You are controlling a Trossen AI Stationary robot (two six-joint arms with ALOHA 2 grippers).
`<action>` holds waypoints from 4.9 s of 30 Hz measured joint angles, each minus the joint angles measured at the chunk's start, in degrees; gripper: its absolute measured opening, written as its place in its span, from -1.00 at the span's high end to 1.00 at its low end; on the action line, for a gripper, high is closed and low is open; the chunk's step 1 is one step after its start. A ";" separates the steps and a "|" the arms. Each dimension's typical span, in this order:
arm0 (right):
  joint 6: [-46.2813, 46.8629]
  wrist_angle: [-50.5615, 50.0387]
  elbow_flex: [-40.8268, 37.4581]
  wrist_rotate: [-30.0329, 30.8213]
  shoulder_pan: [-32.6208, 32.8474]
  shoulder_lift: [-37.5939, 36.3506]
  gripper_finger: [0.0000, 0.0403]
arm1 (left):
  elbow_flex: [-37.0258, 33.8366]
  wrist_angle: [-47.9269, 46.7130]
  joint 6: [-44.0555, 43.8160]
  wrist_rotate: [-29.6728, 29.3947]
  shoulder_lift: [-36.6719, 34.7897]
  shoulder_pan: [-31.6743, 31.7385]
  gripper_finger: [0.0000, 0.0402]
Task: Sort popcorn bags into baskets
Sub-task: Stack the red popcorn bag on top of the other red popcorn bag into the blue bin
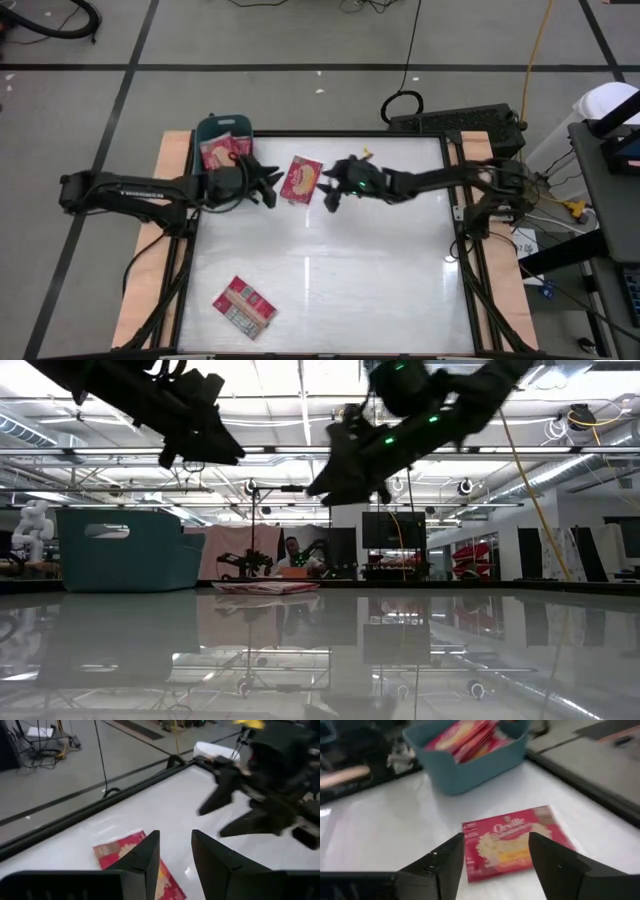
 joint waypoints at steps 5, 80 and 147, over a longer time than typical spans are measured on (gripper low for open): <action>-3.20 -3.03 10.01 -8.34 -2.99 10.33 0.10 | -1.18 1.84 0.60 -2.62 2.49 -3.66 0.43; 15.85 -13.78 -20.20 9.79 17.46 -6.57 0.68 | 26.63 -23.52 -15.11 10.53 47.00 3.70 0.43; 20.01 4.53 -26.88 -6.74 6.02 -6.05 0.41 | 20.03 3.59 95.36 12.61 49.47 -6.25 -0.16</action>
